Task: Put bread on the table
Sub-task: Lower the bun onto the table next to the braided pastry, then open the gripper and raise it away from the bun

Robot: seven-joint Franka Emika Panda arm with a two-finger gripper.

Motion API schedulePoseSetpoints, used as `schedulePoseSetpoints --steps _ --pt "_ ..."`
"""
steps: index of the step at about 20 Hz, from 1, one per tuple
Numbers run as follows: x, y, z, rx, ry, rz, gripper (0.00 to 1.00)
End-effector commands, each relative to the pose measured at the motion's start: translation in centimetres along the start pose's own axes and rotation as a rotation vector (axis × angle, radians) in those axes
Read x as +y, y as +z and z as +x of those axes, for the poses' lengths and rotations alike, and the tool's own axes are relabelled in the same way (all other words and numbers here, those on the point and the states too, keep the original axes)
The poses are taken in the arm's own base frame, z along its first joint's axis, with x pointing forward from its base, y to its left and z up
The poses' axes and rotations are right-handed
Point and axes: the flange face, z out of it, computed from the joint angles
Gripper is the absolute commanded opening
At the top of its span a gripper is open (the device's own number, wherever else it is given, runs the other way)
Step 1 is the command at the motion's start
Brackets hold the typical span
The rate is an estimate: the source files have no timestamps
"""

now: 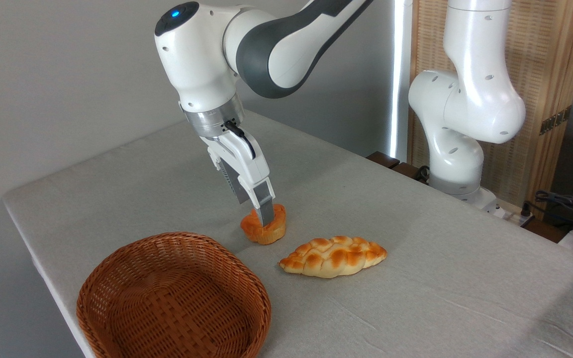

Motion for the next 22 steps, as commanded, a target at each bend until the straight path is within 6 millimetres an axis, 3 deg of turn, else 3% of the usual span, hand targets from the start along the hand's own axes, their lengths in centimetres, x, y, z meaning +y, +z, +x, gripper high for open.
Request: schedulePoseSetpoints --steps 1,5,7,12,22 --pt "-0.7 -4.2 0.2 0.067 -0.013 0.040 1.00" --pt "-2.1 -9.5 0.1 0.142 -0.027 0.111 1.00" --pt "-4.2 -12.4 -1.3 0.173 -0.065 0.161 1.00" --pt "-7.1 -16.6 -3.4 0.125 -0.130 0.111 1.00" --pt "-8.9 -17.8 -4.6 0.147 -0.155 0.130 1.00"
